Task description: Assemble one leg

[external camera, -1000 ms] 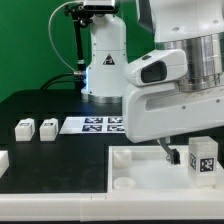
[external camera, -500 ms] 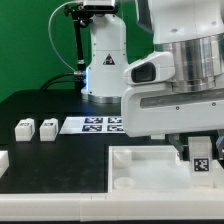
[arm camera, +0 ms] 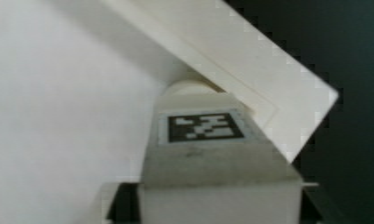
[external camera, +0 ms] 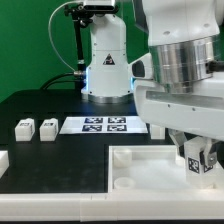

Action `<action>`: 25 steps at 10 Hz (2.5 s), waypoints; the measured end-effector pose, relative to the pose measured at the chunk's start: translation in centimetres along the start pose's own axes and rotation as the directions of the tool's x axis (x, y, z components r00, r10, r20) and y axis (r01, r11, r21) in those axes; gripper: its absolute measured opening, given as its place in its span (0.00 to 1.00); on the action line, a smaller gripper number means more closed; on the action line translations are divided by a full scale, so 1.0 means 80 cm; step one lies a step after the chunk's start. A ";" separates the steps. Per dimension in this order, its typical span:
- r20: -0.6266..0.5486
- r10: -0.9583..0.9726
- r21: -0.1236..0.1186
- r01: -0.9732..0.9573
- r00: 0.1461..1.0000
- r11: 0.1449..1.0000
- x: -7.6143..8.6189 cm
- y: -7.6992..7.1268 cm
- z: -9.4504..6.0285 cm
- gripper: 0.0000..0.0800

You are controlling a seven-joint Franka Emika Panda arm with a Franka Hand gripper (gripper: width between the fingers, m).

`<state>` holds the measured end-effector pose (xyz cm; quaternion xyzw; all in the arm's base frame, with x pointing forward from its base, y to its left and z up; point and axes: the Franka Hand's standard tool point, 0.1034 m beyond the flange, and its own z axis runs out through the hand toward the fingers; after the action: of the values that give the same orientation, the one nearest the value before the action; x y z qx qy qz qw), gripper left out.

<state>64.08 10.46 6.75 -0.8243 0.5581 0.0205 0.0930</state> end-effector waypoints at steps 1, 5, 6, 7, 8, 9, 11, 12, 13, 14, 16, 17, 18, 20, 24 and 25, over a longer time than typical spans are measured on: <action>0.020 0.150 0.008 -0.150 0.988 0.989 -0.001 0.001 0.000 0.37; 0.027 0.332 0.000 -0.332 0.943 0.943 -0.012 0.000 0.003 0.37; 0.023 0.274 0.000 -0.275 0.961 0.962 -0.012 0.000 0.004 0.60; 0.017 0.036 0.003 -0.036 0.999 0.999 -0.011 -0.001 0.003 0.74; 0.031 -0.078 -0.007 0.078 0.997 0.997 -0.016 -0.001 0.003 0.79; 0.030 -0.200 -0.002 0.200 0.979 0.980 -0.016 -0.002 0.002 0.79; 0.023 -0.469 -0.007 0.470 0.883 0.883 -0.015 -0.001 0.003 0.81; 0.008 -0.667 -0.041 0.667 0.745 0.744 -0.016 -0.001 0.003 0.81; 0.006 -0.769 -0.067 0.768 0.639 0.638 -0.020 -0.002 0.003 0.81; 0.019 -0.901 -0.092 0.898 0.434 0.431 -0.017 -0.002 0.001 0.81; 0.013 -0.903 -0.089 0.900 0.430 0.428 -0.013 -0.003 0.002 0.81; 0.014 -0.903 -0.089 0.900 0.429 0.426 -0.013 -0.002 0.002 0.65; 0.009 -0.879 -0.089 0.876 0.476 0.474 -0.014 -0.003 0.002 0.48; -0.008 -0.764 -0.085 0.761 0.645 0.643 -0.015 -0.003 0.002 0.36; -0.063 0.029 -0.042 -0.032 0.998 0.999 -0.013 -0.003 0.003 0.36; -0.057 0.206 -0.027 -0.208 0.977 0.978 -0.013 -0.003 0.003 0.36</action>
Offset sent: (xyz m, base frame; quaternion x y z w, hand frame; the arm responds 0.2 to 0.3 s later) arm 0.0000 0.0000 0.0000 0.0000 0.0000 0.0000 1.0000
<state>63.90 11.56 6.72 -0.7633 0.6429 0.0169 0.0617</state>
